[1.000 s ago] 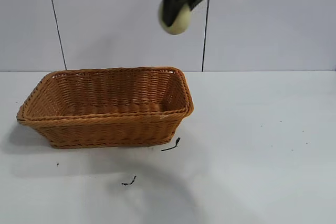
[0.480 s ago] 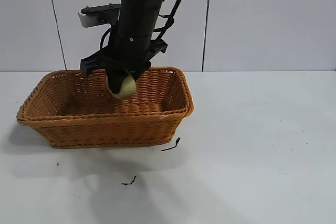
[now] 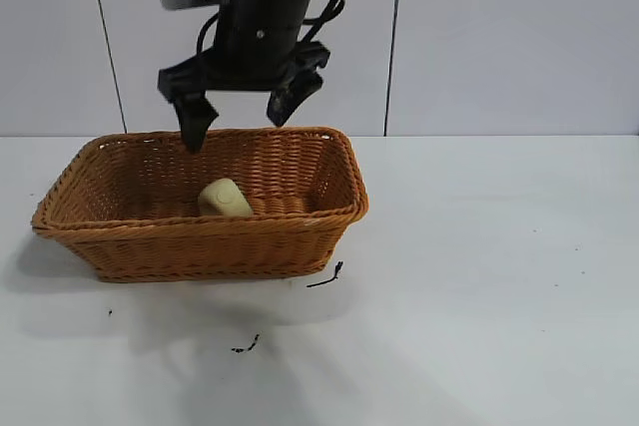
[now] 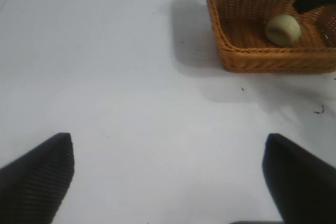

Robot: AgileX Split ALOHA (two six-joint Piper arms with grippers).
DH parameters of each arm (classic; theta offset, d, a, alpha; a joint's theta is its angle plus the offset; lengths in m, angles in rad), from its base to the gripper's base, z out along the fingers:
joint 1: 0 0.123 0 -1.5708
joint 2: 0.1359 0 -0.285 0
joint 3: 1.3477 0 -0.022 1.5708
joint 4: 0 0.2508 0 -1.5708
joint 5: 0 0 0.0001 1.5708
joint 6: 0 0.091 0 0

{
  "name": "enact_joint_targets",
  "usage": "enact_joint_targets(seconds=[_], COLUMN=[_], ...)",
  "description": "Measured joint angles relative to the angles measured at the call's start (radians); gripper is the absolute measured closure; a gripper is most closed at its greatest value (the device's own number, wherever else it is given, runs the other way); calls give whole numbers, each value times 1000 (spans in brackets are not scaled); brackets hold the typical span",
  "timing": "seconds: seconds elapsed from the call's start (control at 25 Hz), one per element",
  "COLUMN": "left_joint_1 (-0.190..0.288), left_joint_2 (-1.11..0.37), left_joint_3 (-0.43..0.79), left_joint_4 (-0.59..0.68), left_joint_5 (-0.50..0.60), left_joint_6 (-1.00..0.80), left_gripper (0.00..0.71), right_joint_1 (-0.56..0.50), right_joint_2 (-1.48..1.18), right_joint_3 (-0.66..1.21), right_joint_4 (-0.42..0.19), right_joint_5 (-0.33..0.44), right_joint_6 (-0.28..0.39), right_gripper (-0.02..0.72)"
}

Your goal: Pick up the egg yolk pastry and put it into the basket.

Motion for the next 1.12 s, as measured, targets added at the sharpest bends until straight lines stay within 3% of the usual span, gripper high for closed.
enact_joint_targets(seconds=[0.08,0.48,0.8,0.92,1.12], left_joint_1=[0,0,0,0,0], left_joint_2=[0,0,0,0,0], left_joint_3=[0,0,0,0,0], left_joint_4=[0,0,0,0,0], left_joint_5=[0,0,0,0,0], left_joint_6=[0,0,0,0,0], left_gripper=[14,14,14,14,14], right_joint_1=[-31,-433,-584,-614,-637], right_joint_2=[-19,-60,-60,-60,-129], right_joint_3=[0,-3,-3,-3,86], right_joint_4=[0,-4,-4,-4,-8], right_joint_5=[4,125,197,261,277], right_joint_6=[1,5,5,-2,-11], right_gripper=[10,10,10,10,10])
